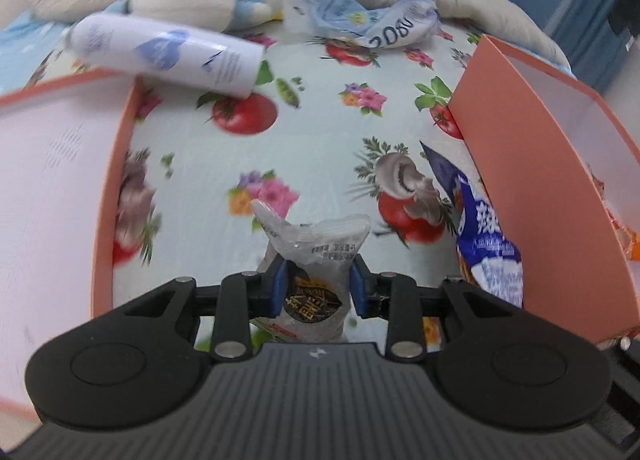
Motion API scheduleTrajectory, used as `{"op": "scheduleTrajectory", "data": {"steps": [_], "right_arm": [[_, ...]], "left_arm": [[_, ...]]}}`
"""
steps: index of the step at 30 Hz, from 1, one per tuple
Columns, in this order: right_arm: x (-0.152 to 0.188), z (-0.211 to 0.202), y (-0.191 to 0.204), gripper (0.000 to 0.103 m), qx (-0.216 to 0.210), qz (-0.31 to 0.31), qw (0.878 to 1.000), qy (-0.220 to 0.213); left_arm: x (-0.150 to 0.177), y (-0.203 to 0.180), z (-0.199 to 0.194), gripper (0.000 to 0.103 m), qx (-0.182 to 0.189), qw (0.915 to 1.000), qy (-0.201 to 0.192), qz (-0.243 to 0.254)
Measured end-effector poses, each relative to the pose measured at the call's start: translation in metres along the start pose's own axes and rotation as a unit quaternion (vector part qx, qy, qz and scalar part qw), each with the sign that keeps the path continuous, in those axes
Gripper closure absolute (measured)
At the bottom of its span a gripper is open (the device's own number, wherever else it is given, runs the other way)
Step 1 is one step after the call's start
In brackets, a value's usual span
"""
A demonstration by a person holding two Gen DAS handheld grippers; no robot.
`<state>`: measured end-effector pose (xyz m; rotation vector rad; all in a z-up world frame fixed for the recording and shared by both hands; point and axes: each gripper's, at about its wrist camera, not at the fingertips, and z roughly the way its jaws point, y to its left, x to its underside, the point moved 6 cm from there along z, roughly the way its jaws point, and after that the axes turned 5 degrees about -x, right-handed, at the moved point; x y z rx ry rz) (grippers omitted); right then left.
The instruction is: Organize snacks
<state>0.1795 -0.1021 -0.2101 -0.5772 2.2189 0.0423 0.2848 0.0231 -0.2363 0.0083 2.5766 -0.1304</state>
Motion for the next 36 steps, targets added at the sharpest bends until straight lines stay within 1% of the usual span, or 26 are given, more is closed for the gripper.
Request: {"op": "scheduleTrajectory", "data": {"steps": [5,9,11,13,15,16,17,18,20,22,23,24,25,26,27,29,30,31,32,33,34,36], "right_arm": [[0.008,-0.018,0.014,0.1,-0.036,-0.007,0.999,-0.004],[0.02,-0.02,0.023,0.1,-0.053,0.0,0.999,0.005],[0.028,-0.019,0.028,0.1,-0.056,-0.007,0.998,0.007],[0.036,-0.016,0.034,0.099,-0.07,-0.007,0.997,0.019],[0.044,-0.012,0.037,0.098,-0.081,-0.007,0.996,0.037],[0.047,-0.011,0.038,0.098,-0.084,-0.007,0.996,0.041],[0.049,-0.011,0.038,0.098,-0.087,-0.004,0.995,0.042],[0.051,-0.011,0.038,0.097,-0.092,0.001,0.995,0.042],[0.056,-0.009,0.036,0.097,-0.102,0.014,0.994,0.047],[0.063,-0.008,0.034,0.097,-0.104,0.026,0.993,0.052],[0.066,-0.007,0.031,0.097,-0.103,0.032,0.993,0.054],[0.069,-0.006,0.029,0.097,-0.101,0.035,0.993,0.055],[0.072,-0.008,0.028,0.097,-0.101,0.037,0.993,0.055],[0.075,-0.008,0.027,0.097,-0.103,0.04,0.992,0.054],[0.076,-0.009,0.025,0.096,-0.104,0.046,0.992,0.054],[0.076,-0.01,0.019,0.092,-0.102,0.061,0.992,0.051],[0.074,-0.013,0.017,0.082,-0.103,0.067,0.991,0.044],[0.071,-0.016,0.015,0.065,-0.106,0.071,0.991,0.037],[0.068,-0.02,0.013,0.058,-0.11,0.076,0.991,0.026],[0.063,-0.025,0.01,0.048,-0.114,0.08,0.99,0.017],[0.059,-0.028,0.008,0.046,-0.116,0.082,0.99,0.009],[0.049,-0.034,0.003,0.046,-0.118,0.089,0.989,-0.006]], "left_arm": [[0.024,0.012,-0.015,0.068,0.014,0.9985,-0.005,-0.053],[0.045,0.021,-0.022,0.068,0.021,0.9959,-0.002,-0.088],[0.056,0.024,-0.026,0.068,0.026,0.9945,0.002,-0.101],[0.064,0.028,-0.028,0.067,0.029,0.9924,-0.001,-0.119],[0.07,0.029,-0.032,0.066,0.026,0.9924,-0.008,-0.12],[0.073,0.029,-0.033,0.064,0.026,0.9928,-0.009,-0.117],[0.075,0.029,-0.036,0.058,0.026,0.9932,-0.011,-0.113],[0.078,0.029,-0.037,0.054,0.027,0.9933,-0.012,-0.111],[0.083,0.032,-0.043,0.044,0.024,0.9931,-0.027,-0.112],[0.088,0.039,-0.046,0.042,-0.011,0.9931,-0.037,-0.111],[0.089,0.041,-0.047,0.041,-0.018,0.9934,-0.041,-0.106],[0.091,0.043,-0.048,0.039,-0.016,0.9936,-0.044,-0.102],[0.093,0.045,-0.049,0.035,-0.008,0.9937,-0.047,-0.101],[0.094,0.047,-0.05,0.028,-0.001,0.9939,-0.049,-0.099],[0.095,0.048,-0.05,0.025,0.0,0.9945,-0.05,-0.092],[0.1,0.05,-0.049,0.023,-0.015,0.9962,-0.052,-0.068],[0.102,0.051,-0.048,0.023,-0.021,0.9965,-0.05,-0.063],[0.105,0.053,-0.046,0.023,-0.023,0.9967,-0.047,-0.061],[0.107,0.055,-0.045,0.023,-0.021,0.9969,-0.046,-0.061],[0.109,0.056,-0.043,0.023,-0.021,0.997,-0.045,-0.06],[0.112,0.058,-0.041,0.023,-0.021,0.9969,-0.042,-0.063],[0.113,0.059,-0.041,0.023,-0.021,0.9964,-0.051,-0.064]]}}
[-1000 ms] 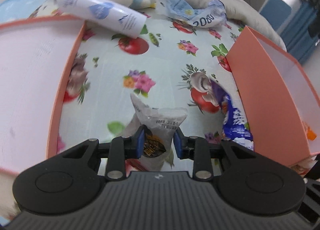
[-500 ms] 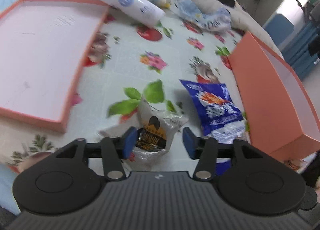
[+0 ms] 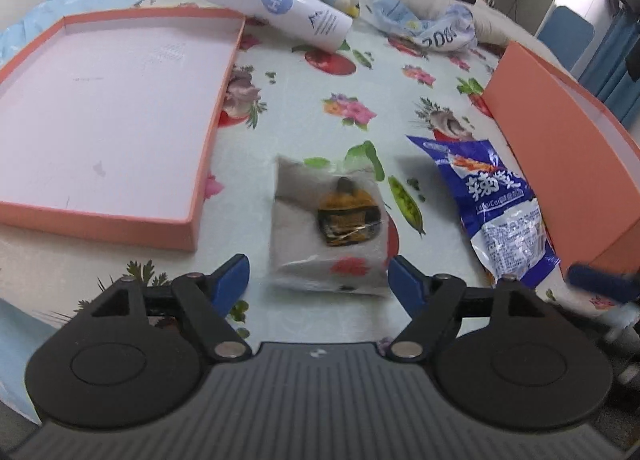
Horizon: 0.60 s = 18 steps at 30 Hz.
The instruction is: Organize snacks
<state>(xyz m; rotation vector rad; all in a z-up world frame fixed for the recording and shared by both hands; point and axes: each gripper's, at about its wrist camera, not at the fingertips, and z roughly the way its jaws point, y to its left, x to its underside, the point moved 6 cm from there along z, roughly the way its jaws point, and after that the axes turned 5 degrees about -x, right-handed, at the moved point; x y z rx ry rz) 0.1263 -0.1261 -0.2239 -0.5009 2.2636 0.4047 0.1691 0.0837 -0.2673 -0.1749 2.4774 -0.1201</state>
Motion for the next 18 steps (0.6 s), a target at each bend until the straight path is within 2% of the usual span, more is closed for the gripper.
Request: {"op": "scheduleTrajectory", "data": {"steps": [2,4,6,9,15,18], "right_arm": [[-0.012,-0.004,-0.003,0.04,0.006,0.003,1.0,-0.016],[-0.023,-0.004,-0.007,0.027,0.017,-0.002,0.999,-0.028],[-0.033,0.002,-0.013,0.023,0.026,-0.006,0.999,-0.028],[-0.042,0.019,-0.02,0.023,0.027,-0.003,1.0,-0.013],[-0.049,0.053,-0.034,0.023,0.071,0.002,0.997,0.019],[-0.048,0.066,-0.036,0.023,0.071,0.005,0.997,0.042]], "left_arm": [[0.0,0.0,0.0,0.023,0.002,1.0,-0.003,-0.003],[-0.001,0.0,0.001,0.023,0.001,1.0,-0.004,-0.003],[-0.002,-0.001,0.001,0.023,0.002,1.0,-0.005,-0.003],[-0.004,-0.003,0.0,0.023,0.011,0.9999,-0.008,-0.009],[-0.011,-0.012,-0.004,0.023,0.026,0.9994,-0.022,-0.002],[-0.014,-0.016,-0.003,0.023,0.028,0.9993,-0.026,0.001]]}}
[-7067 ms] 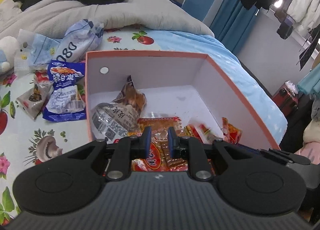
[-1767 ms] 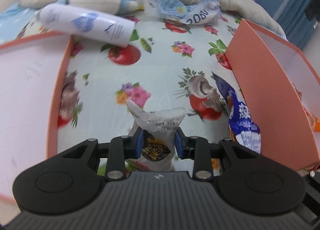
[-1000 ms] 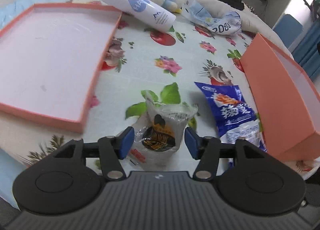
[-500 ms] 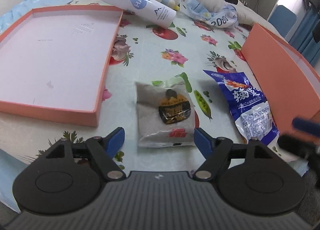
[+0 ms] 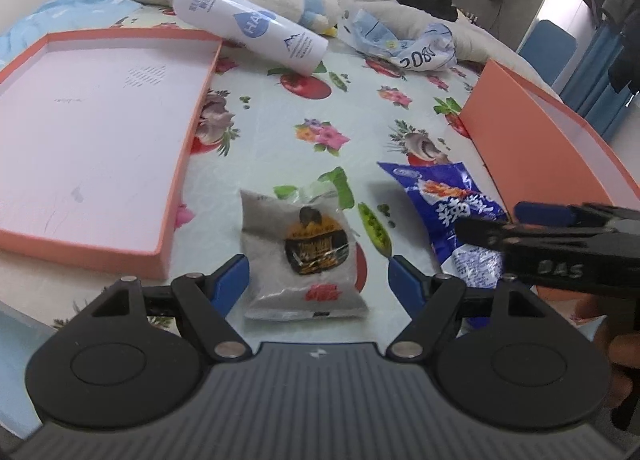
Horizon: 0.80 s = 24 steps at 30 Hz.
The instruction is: Organize snacks
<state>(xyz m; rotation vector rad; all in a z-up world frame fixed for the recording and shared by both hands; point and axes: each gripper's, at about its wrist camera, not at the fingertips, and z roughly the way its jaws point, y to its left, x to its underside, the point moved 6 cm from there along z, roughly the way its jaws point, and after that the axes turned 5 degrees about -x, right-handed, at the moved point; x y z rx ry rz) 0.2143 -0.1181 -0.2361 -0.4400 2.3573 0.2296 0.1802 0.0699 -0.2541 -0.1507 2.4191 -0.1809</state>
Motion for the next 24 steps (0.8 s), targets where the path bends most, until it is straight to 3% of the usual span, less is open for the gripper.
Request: {"op": "scheduleTrajectory", "data": {"steps": [8,14,24], "right_arm": [[0.015,0.023,-0.011,0.025,0.005,0.019,0.999,0.047],[0.029,0.024,-0.008,0.028,-0.009,0.029,0.999,0.045],[0.03,0.019,-0.003,0.047,-0.025,0.023,0.999,0.034]], "left_arm": [[-0.001,-0.004,0.015,0.024,-0.01,0.9998,0.016,-0.003],[0.003,-0.003,0.022,0.027,-0.028,0.9995,0.016,-0.005],[0.002,-0.006,0.023,0.042,-0.043,0.9989,0.006,-0.019]]}}
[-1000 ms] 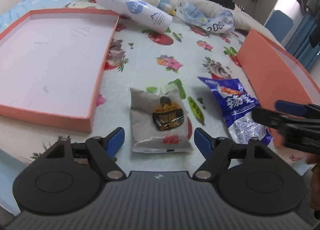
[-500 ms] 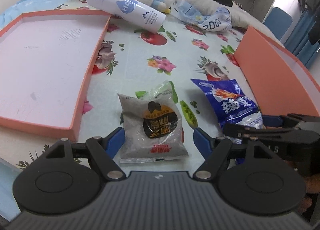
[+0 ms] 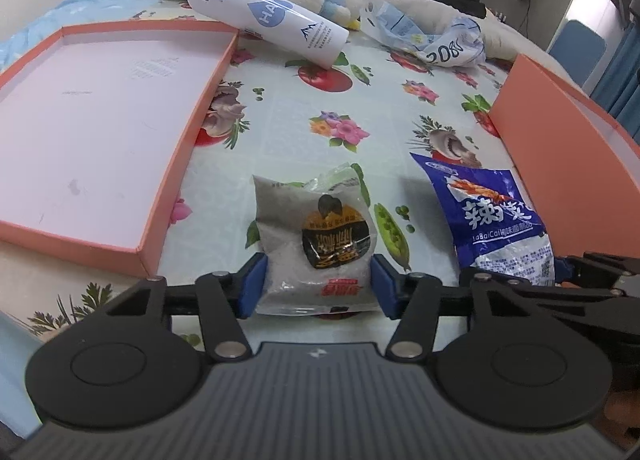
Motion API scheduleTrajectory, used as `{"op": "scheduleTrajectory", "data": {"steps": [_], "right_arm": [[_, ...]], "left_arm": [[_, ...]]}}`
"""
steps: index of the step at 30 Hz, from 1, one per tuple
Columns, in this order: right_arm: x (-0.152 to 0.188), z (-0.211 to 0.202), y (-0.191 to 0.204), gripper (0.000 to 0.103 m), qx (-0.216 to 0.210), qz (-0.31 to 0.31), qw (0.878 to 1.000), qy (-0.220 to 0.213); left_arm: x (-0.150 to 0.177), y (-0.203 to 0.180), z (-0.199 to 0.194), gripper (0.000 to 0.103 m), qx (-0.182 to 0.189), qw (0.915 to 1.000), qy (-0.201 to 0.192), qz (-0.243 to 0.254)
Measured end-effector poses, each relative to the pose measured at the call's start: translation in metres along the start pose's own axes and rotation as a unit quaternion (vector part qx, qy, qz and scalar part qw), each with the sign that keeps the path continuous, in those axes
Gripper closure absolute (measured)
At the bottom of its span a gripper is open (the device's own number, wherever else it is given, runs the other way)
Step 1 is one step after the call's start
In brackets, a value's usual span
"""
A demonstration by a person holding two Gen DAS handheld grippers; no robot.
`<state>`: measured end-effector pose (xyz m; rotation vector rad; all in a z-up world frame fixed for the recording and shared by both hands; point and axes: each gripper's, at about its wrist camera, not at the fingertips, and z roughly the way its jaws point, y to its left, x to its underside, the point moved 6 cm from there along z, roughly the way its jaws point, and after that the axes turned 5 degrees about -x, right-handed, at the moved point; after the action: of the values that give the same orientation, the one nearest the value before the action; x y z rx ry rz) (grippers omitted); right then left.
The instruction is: Organize snacks
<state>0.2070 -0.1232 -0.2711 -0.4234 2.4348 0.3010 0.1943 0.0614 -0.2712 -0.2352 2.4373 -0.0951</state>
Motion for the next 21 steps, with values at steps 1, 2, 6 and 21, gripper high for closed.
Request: {"op": "scheduleTrajectory", "data": {"steps": [1,2,6,21], "right_arm": [[0.0,-0.001,-0.001,0.048,0.002,0.001,1.0,-0.002],[-0.001,-0.004,-0.001,0.049,0.004,0.002,1.0,-0.006],[-0.007,-0.02,0.0,0.051,0.001,0.007,1.0,-0.024],[-0.034,-0.088,-0.003,0.051,-0.017,0.031,0.998,-0.06]], "left_arm": [[0.0,0.0,-0.001,0.043,0.003,1.0,0.001,-0.004],[0.001,0.001,-0.002,0.044,0.005,1.0,0.003,-0.007],[0.002,0.001,-0.01,0.045,0.014,0.9996,0.007,-0.025],[-0.029,-0.023,-0.072,0.045,0.035,0.9992,-0.01,-0.019]]}}
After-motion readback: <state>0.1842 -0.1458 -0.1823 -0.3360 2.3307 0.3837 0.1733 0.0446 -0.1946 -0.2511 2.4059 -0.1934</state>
